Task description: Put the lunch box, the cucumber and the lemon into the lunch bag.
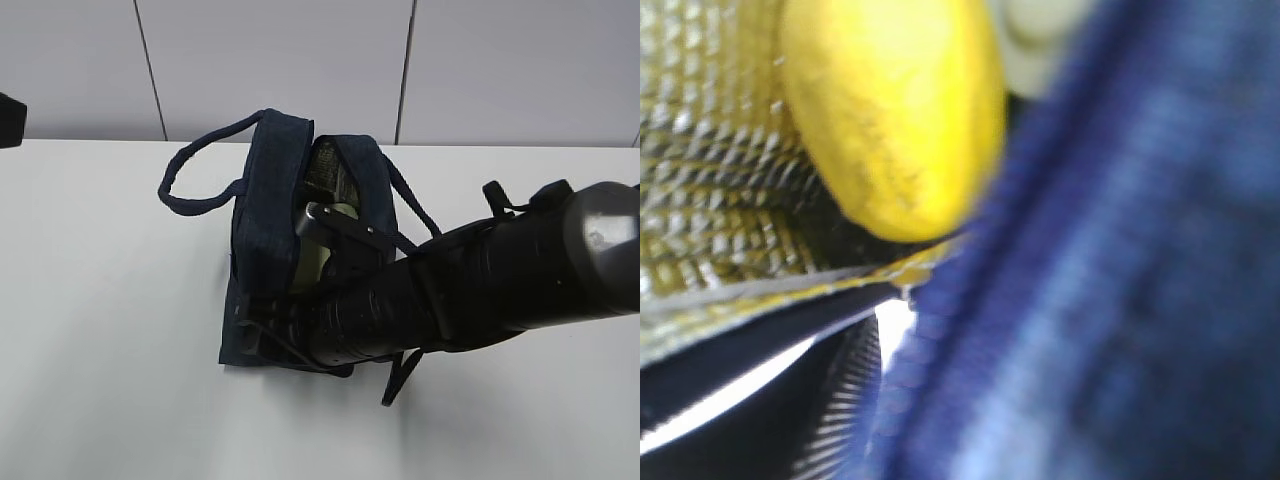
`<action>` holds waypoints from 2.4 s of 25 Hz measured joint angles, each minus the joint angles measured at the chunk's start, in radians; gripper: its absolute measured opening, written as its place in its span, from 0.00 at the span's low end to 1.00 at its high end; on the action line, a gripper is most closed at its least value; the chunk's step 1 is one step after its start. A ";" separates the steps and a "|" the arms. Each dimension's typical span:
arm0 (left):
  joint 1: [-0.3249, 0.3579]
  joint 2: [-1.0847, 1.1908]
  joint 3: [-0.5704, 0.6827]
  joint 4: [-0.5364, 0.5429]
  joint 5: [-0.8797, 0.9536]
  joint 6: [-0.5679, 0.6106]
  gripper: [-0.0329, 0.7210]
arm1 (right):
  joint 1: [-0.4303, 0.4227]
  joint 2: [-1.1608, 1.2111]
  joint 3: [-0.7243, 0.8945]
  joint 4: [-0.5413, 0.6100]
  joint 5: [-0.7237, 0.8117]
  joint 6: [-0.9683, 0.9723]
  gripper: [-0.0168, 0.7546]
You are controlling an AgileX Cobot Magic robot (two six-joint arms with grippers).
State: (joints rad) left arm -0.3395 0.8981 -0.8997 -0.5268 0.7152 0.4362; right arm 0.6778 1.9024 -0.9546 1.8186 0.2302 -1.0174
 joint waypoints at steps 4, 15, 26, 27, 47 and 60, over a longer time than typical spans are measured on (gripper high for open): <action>0.000 0.000 0.000 0.000 0.000 0.000 0.47 | 0.000 0.000 0.000 0.001 -0.033 0.012 0.54; 0.000 0.000 0.000 0.000 0.000 0.000 0.47 | 0.000 -0.030 0.000 0.009 -0.145 0.018 0.36; 0.000 0.000 0.000 -0.002 0.000 0.000 0.47 | 0.000 -0.037 0.000 0.014 -0.171 0.018 0.14; 0.000 0.000 0.000 -0.002 0.000 0.000 0.47 | 0.000 -0.037 0.000 0.014 -0.173 0.018 0.12; 0.000 0.000 0.000 -0.005 0.000 0.000 0.47 | 0.000 -0.134 0.000 0.016 -0.152 0.018 0.02; 0.000 0.000 0.000 -0.005 0.000 0.000 0.47 | 0.000 -0.149 0.075 -0.034 -0.108 -0.062 0.08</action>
State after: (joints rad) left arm -0.3395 0.8981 -0.8997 -0.5315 0.7157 0.4362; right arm 0.6778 1.7529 -0.8799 1.7847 0.1220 -1.0797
